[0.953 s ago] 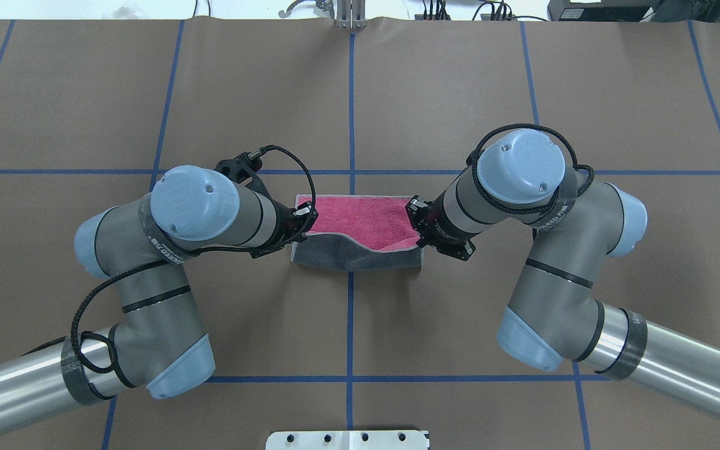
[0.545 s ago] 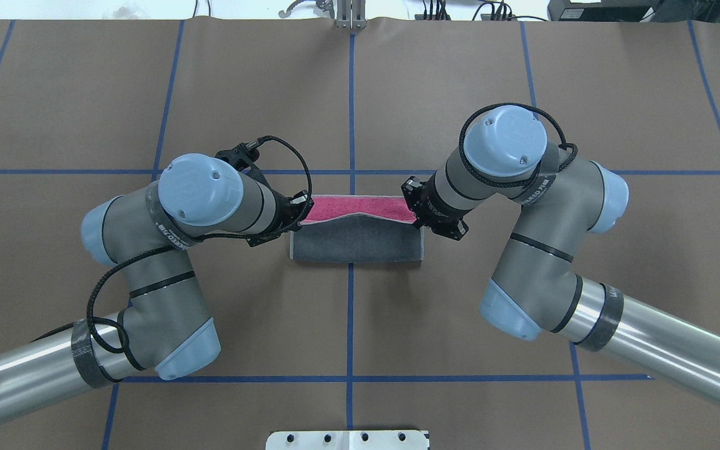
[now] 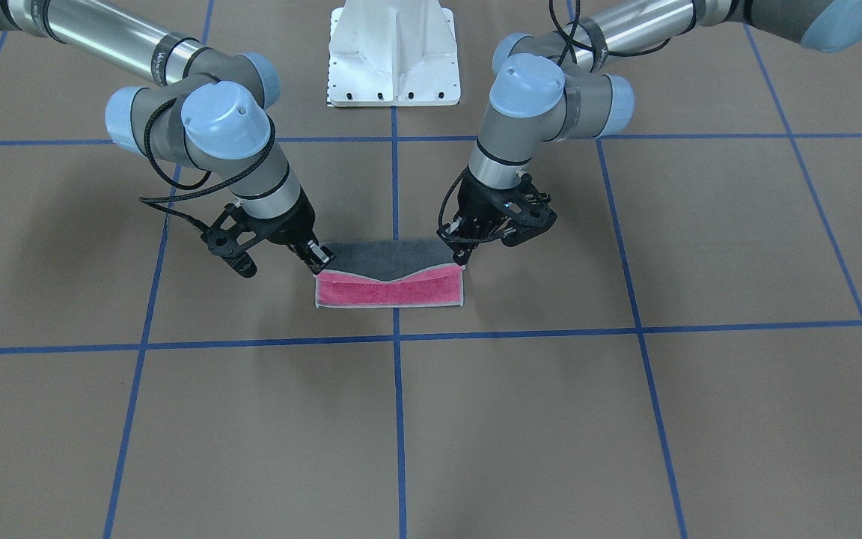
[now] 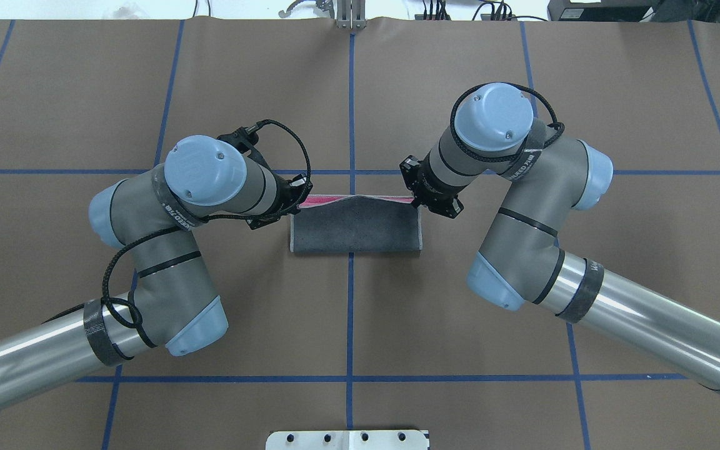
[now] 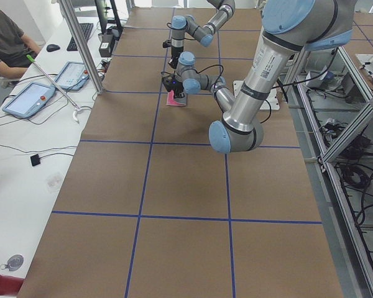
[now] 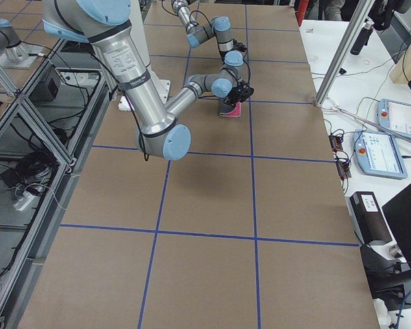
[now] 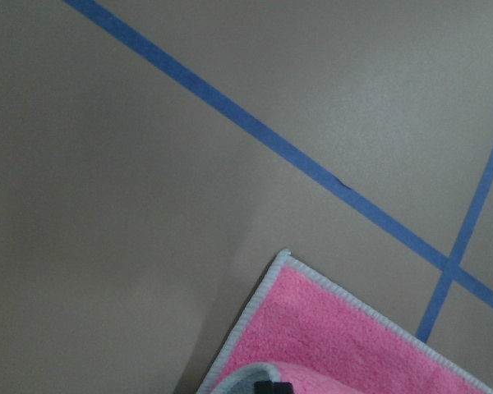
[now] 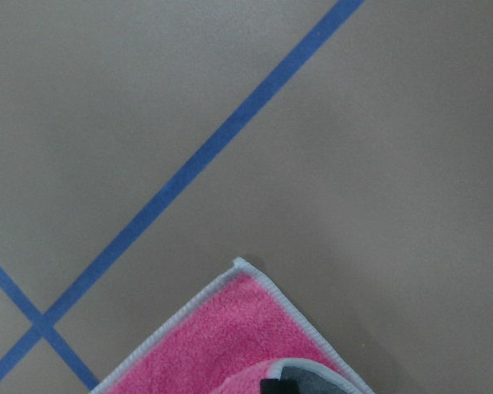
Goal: Fold towel twice with both arms
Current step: 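Lift both near corners and fold them over onto the far edge, then open both grippers and raise them off the folded towel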
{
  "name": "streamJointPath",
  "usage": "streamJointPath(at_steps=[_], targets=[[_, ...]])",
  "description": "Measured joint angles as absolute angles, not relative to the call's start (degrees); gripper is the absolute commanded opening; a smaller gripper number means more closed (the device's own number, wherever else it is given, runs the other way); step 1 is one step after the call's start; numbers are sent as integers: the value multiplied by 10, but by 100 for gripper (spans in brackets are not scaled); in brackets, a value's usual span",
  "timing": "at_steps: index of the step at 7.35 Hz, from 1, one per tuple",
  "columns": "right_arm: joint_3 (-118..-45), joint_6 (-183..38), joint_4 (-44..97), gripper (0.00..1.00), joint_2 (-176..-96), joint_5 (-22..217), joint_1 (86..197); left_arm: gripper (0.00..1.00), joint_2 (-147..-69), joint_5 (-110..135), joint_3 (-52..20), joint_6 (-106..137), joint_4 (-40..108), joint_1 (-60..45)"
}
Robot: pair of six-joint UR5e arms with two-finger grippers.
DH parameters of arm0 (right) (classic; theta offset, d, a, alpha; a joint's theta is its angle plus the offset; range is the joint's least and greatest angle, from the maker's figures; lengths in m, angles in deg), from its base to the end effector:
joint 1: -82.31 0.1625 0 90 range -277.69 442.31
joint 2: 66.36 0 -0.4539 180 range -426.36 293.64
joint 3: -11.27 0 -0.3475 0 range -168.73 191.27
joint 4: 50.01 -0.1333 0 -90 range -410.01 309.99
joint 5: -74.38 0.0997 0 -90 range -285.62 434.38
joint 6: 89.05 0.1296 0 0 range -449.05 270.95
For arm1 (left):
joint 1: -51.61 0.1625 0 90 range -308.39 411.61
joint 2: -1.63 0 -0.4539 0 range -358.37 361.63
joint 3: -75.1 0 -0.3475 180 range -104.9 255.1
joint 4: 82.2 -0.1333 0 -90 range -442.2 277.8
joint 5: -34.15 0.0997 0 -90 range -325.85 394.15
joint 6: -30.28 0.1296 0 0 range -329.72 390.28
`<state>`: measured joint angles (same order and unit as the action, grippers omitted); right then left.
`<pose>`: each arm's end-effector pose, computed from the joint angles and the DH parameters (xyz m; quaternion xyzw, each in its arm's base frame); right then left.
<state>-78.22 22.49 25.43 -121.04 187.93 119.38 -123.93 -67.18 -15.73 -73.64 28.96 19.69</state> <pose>-0.5116 -0.4887 0.3362 -0.1285 -0.4301 0.3611 0.8174 0.5409 -0.4640 0.3096 -0.0105 0.4867 -0.2959 0.8219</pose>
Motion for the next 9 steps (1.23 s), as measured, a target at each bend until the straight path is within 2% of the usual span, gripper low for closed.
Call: streamJointPath(at_steps=[9], targets=[[-753, 222, 251, 0, -1195, 1879, 1196, 0, -1244, -671, -110, -733, 331, 190]])
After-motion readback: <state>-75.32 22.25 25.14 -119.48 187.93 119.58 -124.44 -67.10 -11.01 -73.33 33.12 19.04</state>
